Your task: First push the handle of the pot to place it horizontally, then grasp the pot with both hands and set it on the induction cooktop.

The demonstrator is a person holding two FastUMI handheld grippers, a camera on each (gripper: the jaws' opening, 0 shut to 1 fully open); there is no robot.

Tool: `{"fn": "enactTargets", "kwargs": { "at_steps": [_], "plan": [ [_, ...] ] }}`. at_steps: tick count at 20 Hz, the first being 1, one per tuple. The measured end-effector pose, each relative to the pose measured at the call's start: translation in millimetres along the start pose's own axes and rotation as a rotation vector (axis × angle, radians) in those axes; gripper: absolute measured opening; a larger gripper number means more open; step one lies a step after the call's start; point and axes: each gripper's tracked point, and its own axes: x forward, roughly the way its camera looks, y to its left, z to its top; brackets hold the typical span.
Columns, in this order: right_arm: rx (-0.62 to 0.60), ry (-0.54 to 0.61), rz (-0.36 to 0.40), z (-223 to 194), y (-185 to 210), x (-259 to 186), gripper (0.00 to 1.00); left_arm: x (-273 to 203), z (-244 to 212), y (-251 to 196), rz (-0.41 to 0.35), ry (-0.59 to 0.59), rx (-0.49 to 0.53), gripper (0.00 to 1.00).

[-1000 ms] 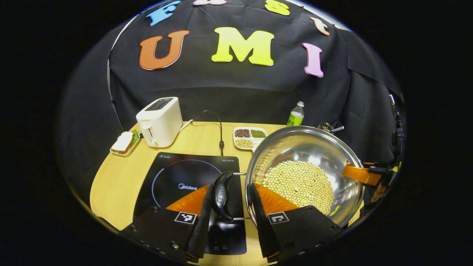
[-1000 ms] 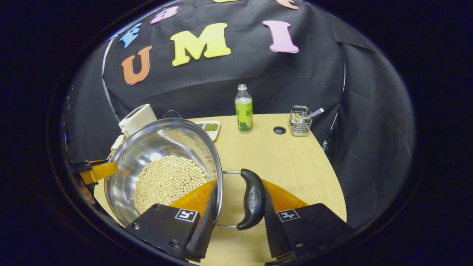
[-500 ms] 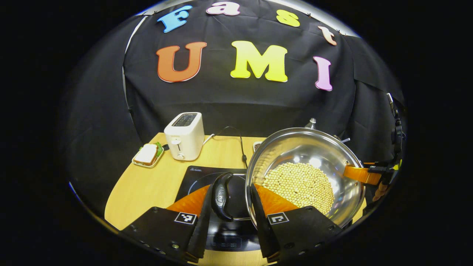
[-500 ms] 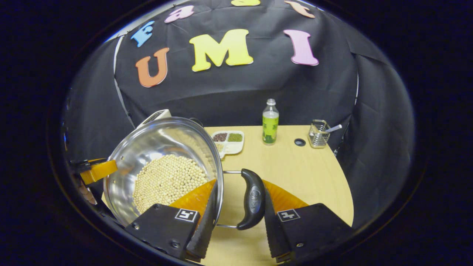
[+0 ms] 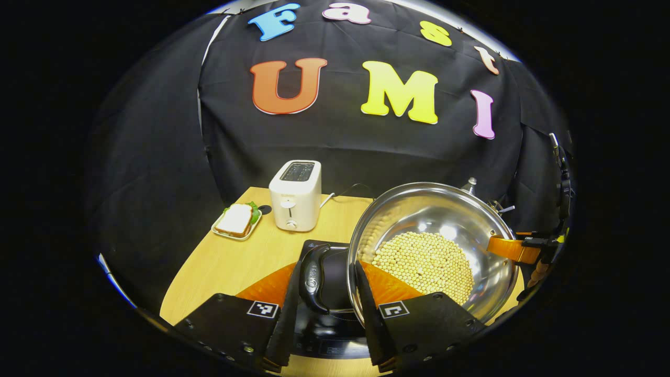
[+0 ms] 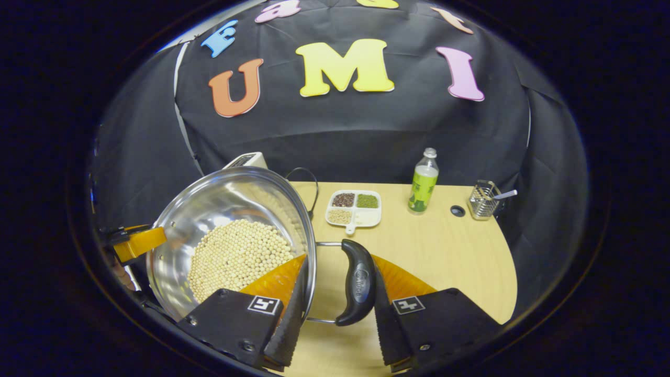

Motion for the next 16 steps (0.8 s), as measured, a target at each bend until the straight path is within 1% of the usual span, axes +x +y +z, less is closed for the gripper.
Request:
{"fn": "enactTargets", "kwargs": {
  "at_steps": [3,7,9,12,16],
  "plan": [
    [-0.021,-0.002,0.017,5,24,18,0.63,9,2,25,0.028,-0.004,-0.016,0.54],
    [-0.032,0.016,0.022,1,43,44,0.64,29,-8,48,0.041,0.013,-0.033,0.54],
    [-0.037,0.031,0.021,-5,48,59,0.63,40,-14,54,0.044,0.032,-0.040,0.55],
    [-0.038,0.061,0.014,-18,48,78,0.64,63,-25,54,0.044,0.056,-0.033,0.55],
    [-0.040,0.083,0.002,-32,49,100,0.64,79,-40,59,0.044,0.097,-0.044,0.55]
  ]
}}
